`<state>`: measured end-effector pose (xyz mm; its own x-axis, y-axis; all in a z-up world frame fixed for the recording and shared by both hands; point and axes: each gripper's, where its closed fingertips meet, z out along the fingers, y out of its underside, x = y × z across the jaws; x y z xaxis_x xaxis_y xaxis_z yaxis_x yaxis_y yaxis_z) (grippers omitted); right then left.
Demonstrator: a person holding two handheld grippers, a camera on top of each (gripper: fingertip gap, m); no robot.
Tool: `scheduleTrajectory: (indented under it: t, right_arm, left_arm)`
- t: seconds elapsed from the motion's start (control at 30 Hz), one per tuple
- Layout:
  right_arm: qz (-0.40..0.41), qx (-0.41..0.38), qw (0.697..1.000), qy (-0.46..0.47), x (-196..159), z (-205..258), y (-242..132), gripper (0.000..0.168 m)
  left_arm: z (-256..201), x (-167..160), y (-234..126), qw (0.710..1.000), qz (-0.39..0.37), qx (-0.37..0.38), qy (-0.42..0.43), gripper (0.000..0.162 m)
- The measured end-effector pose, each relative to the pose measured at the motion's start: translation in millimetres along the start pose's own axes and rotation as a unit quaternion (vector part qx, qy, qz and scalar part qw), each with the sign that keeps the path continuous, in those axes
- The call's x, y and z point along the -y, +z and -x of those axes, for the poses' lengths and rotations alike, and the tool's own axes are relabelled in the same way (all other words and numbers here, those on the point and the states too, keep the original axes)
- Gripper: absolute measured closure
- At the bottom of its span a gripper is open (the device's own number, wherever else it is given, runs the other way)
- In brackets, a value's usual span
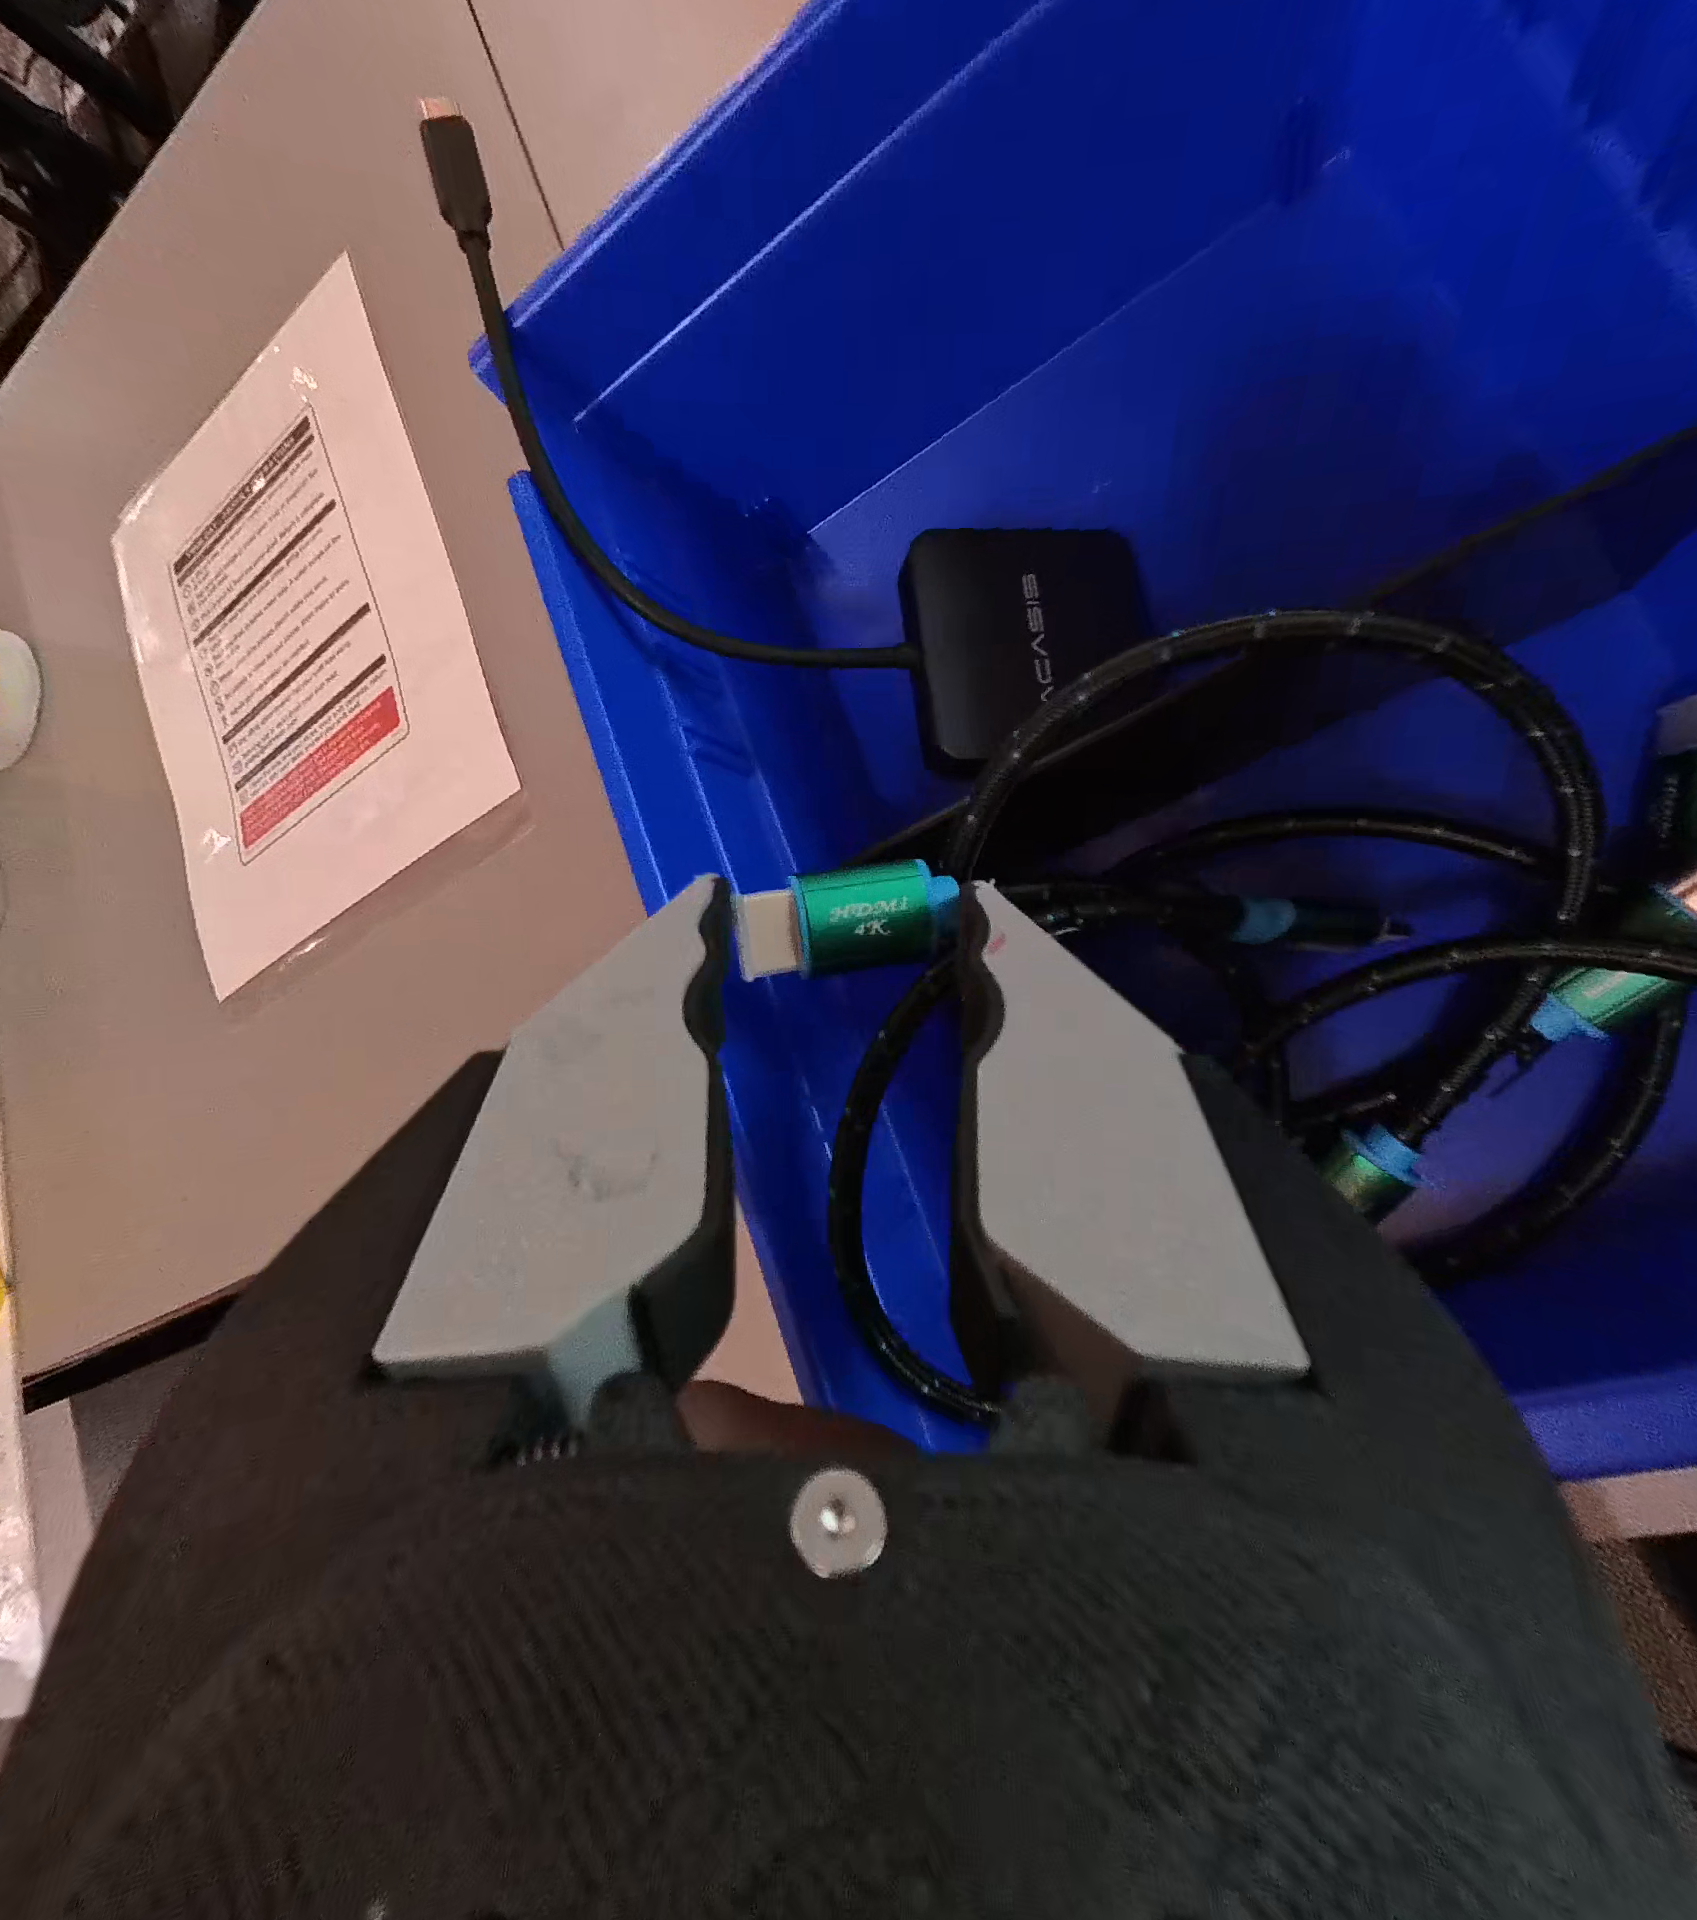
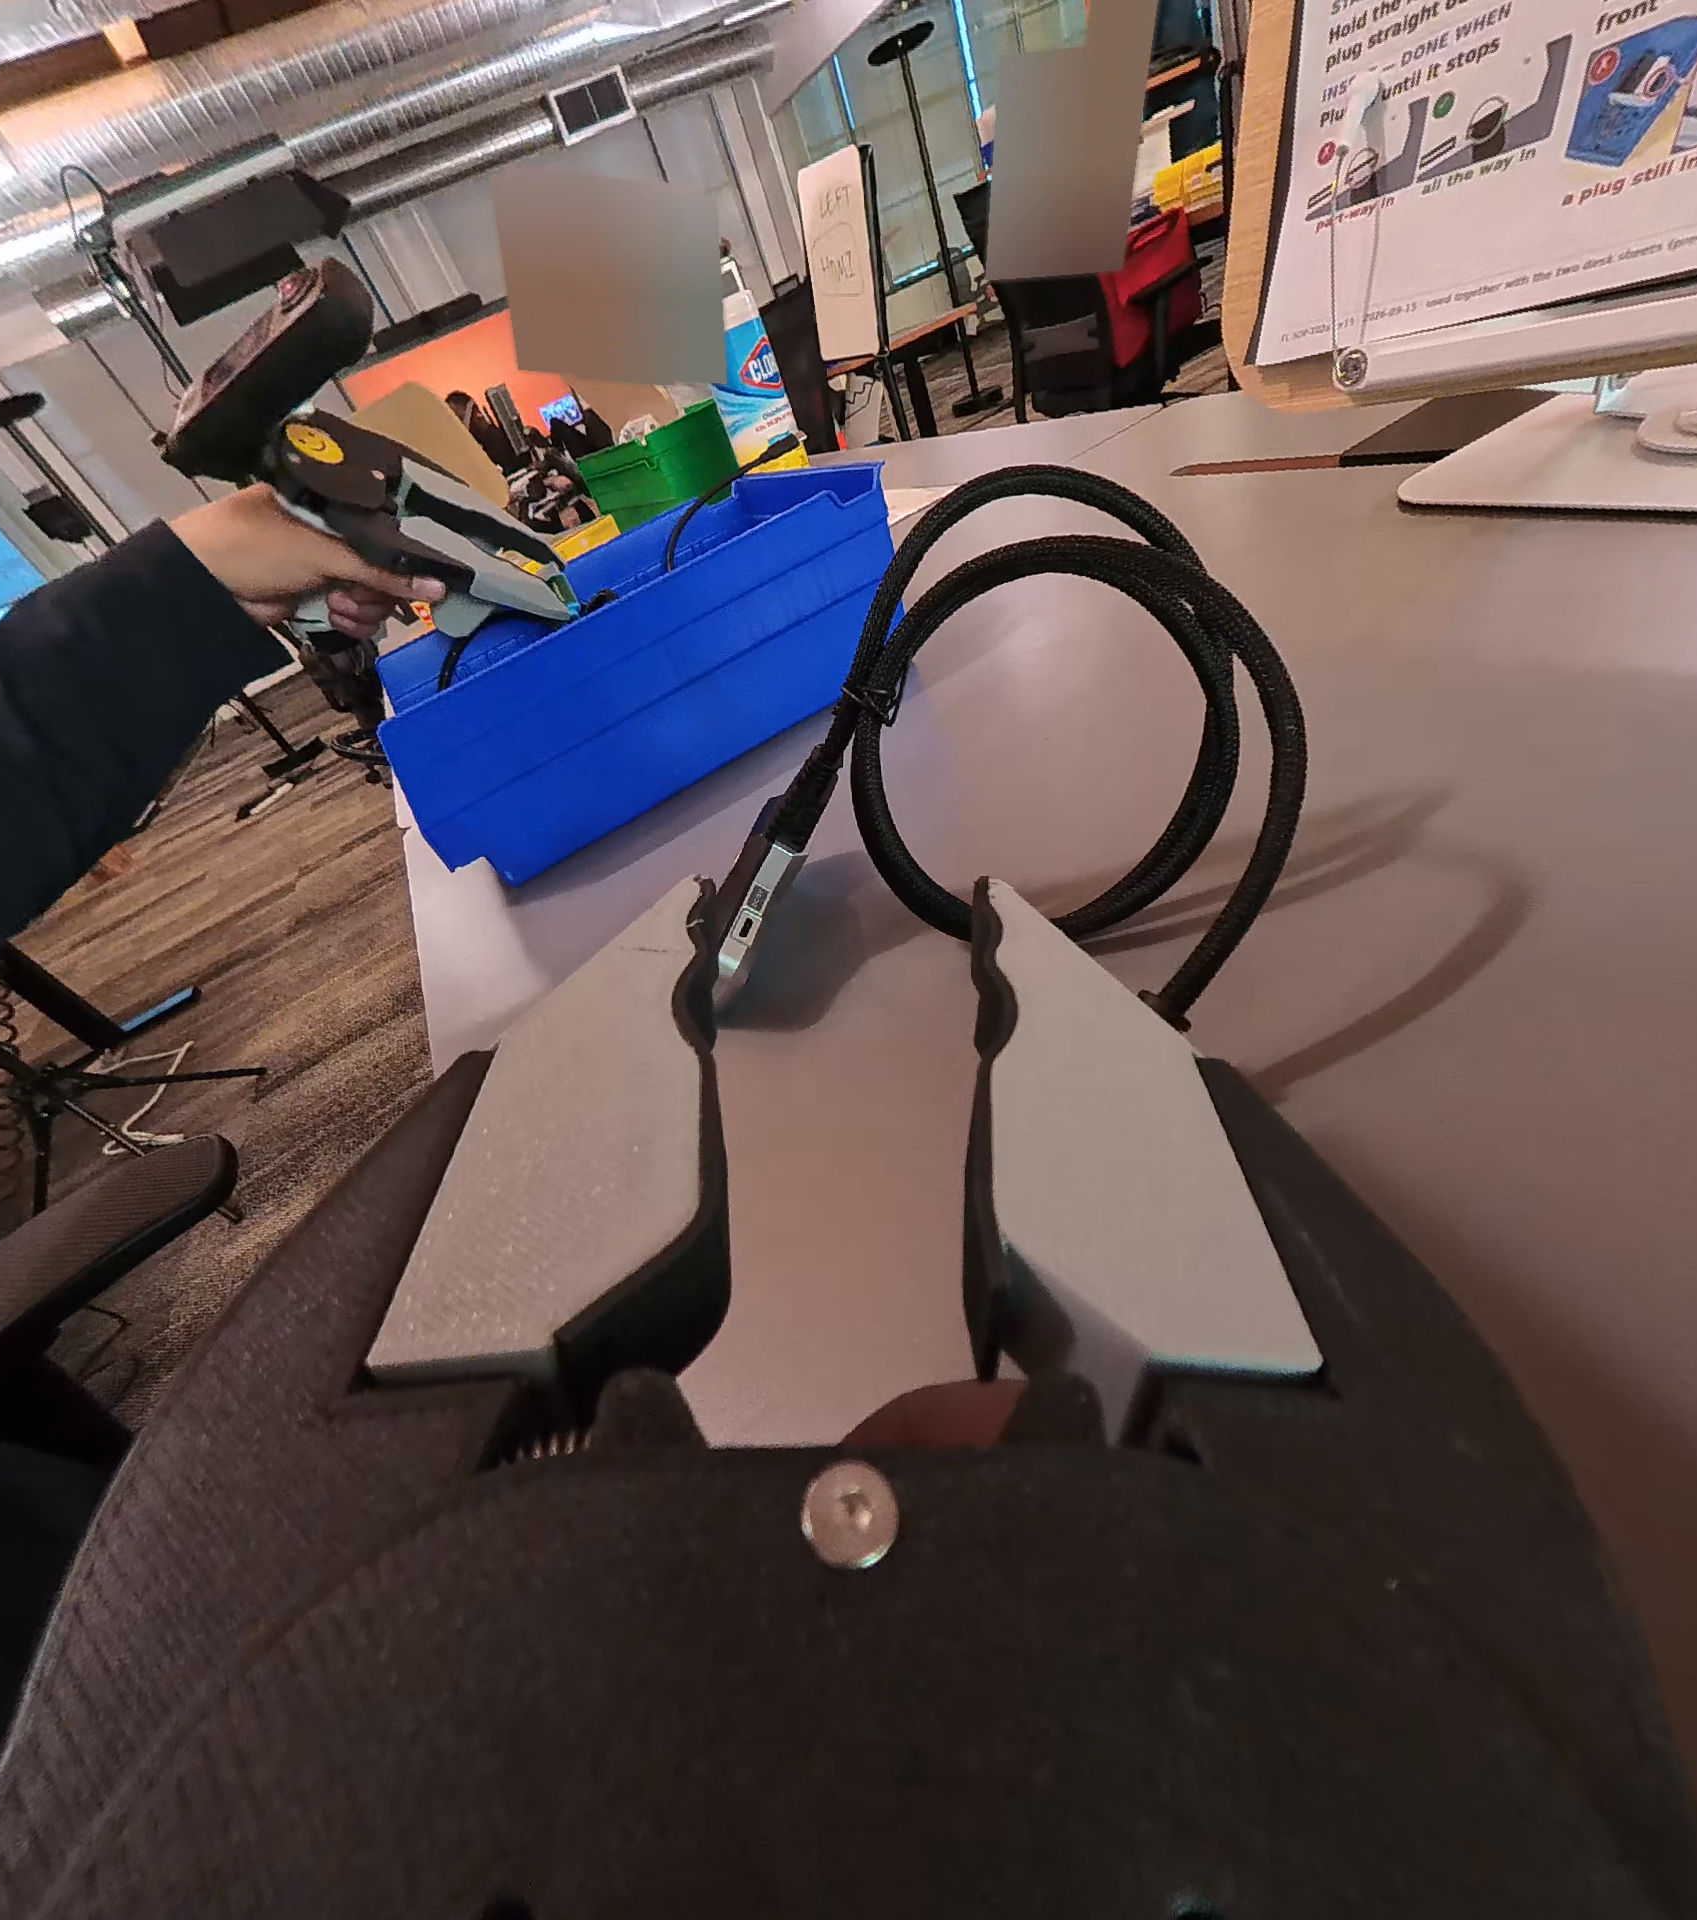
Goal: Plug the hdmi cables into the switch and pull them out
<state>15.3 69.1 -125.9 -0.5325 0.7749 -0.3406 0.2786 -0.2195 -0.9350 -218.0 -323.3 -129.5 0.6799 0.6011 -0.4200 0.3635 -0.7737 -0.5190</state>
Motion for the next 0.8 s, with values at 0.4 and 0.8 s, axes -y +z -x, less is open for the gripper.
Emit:
scheduleTrajectory:
  t: [0.4,0.8]
  right_arm:
    - [-0.001,0.0,1.0,-0.001,0,0,0,0.123]
    - [-0.002,0.003,1.0,-0.002,0,2,-2,0.123]
  left_arm:
    - [-39,52,-43,0.992,-0.104,-0.058,0.042,0.151]
    - [-60,64,-36,0.979,-0.144,-0.133,-0.056,0.109]
